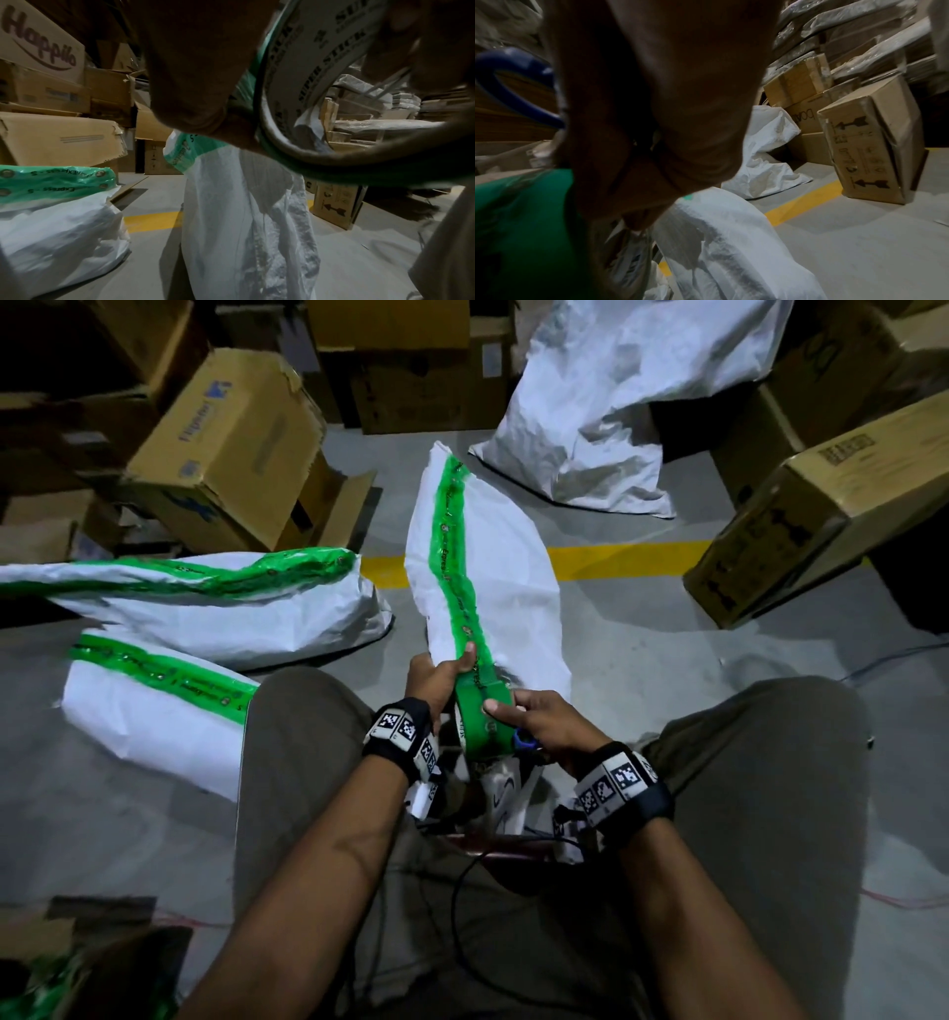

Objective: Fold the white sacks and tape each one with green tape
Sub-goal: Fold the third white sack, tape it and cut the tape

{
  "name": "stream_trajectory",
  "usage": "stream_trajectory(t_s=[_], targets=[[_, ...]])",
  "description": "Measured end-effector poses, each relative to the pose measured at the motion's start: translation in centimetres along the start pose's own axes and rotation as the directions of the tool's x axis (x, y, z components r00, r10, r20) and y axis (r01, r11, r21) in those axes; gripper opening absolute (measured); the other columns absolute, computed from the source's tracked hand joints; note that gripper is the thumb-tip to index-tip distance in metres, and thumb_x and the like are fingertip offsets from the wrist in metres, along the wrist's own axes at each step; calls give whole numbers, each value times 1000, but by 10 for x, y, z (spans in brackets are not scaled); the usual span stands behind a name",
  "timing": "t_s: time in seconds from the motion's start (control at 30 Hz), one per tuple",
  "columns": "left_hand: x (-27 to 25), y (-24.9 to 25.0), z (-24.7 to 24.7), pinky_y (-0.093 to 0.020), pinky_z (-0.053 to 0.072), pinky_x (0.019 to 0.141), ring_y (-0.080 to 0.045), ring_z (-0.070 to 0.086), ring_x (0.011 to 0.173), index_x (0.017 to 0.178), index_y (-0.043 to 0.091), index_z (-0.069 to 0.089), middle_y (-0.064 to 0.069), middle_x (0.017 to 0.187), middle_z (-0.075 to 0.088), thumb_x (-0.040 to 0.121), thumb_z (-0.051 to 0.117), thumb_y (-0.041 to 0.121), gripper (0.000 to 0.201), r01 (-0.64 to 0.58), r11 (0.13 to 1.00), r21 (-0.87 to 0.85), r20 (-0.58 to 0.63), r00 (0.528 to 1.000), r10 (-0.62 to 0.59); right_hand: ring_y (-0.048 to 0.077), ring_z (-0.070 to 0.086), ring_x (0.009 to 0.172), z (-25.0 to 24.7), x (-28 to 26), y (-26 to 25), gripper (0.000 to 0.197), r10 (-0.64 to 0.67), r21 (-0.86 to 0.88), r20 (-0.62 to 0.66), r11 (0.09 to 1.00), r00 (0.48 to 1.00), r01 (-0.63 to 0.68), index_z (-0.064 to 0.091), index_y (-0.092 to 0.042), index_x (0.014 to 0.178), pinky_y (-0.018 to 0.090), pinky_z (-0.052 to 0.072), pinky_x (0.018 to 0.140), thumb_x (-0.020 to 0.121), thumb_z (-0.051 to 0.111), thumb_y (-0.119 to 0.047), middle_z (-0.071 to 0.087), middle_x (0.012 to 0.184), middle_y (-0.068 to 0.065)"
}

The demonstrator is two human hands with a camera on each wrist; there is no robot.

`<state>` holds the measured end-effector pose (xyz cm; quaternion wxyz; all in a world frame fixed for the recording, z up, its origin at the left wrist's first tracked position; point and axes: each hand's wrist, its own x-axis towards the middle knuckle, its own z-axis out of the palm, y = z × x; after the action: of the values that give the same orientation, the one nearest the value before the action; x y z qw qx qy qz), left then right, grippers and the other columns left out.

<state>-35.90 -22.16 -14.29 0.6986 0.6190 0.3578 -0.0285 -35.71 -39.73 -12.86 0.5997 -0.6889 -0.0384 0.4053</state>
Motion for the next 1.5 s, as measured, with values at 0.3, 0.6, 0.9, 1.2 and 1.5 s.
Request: stream_trajectory(t_s=[0.3, 0.6, 0.9, 1.2, 1.5], targets=[[1, -13, 3, -69, 55, 70, -35, 73, 80, 109, -1, 61, -23, 97, 72, 53, 88, 65, 91, 148, 987, -63, -75, 986, -152, 9, 47, 44, -8, 1, 3, 52, 197, -308, 45, 935, 979, -174, 53, -17, 56, 27, 37, 54, 90, 66, -54, 51, 50, -5], [-42, 4, -11, -34, 59, 63, -27, 70, 72, 108, 6, 64, -12, 87, 70, 94, 66, 20, 20, 286, 952, -111, 430, 877, -213, 16, 47, 45, 9, -11, -9, 46, 13, -149, -114, 988, 993, -30, 55, -17, 55, 26, 35, 49, 95, 68, -34, 53, 44, -7], [-46, 0, -17, -58, 50, 89, -34, 69, 102, 138, 16, 48, -11, 114, 72, 61, 85, -2, 88, 223, 974, 32, 501, 840, -209, 12, 46, 41, -1, -20, -14, 61, -27, -228, -100, 974, 995, 3, 72, -4, 78, 29, 35, 47, 94, 55, -60, 55, 57, 4], [-48, 0, -12, -29, 52, 51, -24, 72, 84, 134, 23, 49, -8, 112, 71, 68, 81, -2, 77, 212, 974, 76, 511, 831, -220, 19, 61, 75, 5, -25, -41, 75, -450, -385, -512, 882, 732, 273, 30, -22, 113, 30, 43, 64, 71, 86, -49, 58, 87, 3], [-44, -6, -16, -38, 54, 68, -34, 65, 95, 100, 32, 73, -20, 108, 64, 74, 61, 0, 43, 173, 985, 20, 509, 846, -159, 20, 55, 80, 43, -8, -22, 42, -745, -778, -339, 565, 575, 274, 58, -24, 87, 39, 44, 68, 78, 73, -63, 58, 81, -6]])
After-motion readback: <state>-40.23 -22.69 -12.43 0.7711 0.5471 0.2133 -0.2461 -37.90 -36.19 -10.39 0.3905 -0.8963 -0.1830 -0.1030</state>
